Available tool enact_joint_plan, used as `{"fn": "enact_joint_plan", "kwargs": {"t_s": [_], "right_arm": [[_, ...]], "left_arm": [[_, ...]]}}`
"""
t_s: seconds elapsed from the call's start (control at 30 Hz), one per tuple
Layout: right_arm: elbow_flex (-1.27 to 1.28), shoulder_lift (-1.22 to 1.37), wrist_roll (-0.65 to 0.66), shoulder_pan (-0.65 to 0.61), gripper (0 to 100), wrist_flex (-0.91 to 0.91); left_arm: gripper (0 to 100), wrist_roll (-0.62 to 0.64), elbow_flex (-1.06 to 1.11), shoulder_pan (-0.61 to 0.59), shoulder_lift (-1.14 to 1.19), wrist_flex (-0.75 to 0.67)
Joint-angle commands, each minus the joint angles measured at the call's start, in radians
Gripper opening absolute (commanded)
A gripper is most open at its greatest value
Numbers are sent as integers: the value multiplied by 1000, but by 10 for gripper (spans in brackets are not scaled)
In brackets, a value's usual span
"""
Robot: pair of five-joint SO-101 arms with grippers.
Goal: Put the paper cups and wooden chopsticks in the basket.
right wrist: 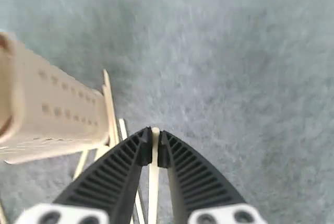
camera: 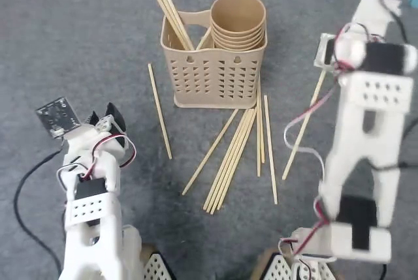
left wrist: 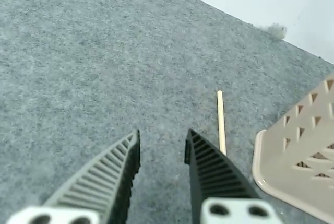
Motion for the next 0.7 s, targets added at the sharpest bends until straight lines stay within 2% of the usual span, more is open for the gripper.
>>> {"fn": "enact_joint_plan", "kwargs": {"t_s": [0.0, 0.23, 0.4, 0.5, 0.67], "right_arm": [[-44, -162, 5, -15, 6, 12], [91, -297, 0, -120, 6, 45], [238, -421, 0, -213, 6, 1], [350, -493, 0, -245, 6, -104], [543, -593, 3, -272, 6, -384]], "left_arm": [[134, -9, -5, 9, -29, -20], [134, -9, -4, 9, -29, -18], [134, -9, -4, 8, -29, -18], [134, -9, -4, 8, -29, -18], [134, -9, -4, 8, -29, -18]]}}
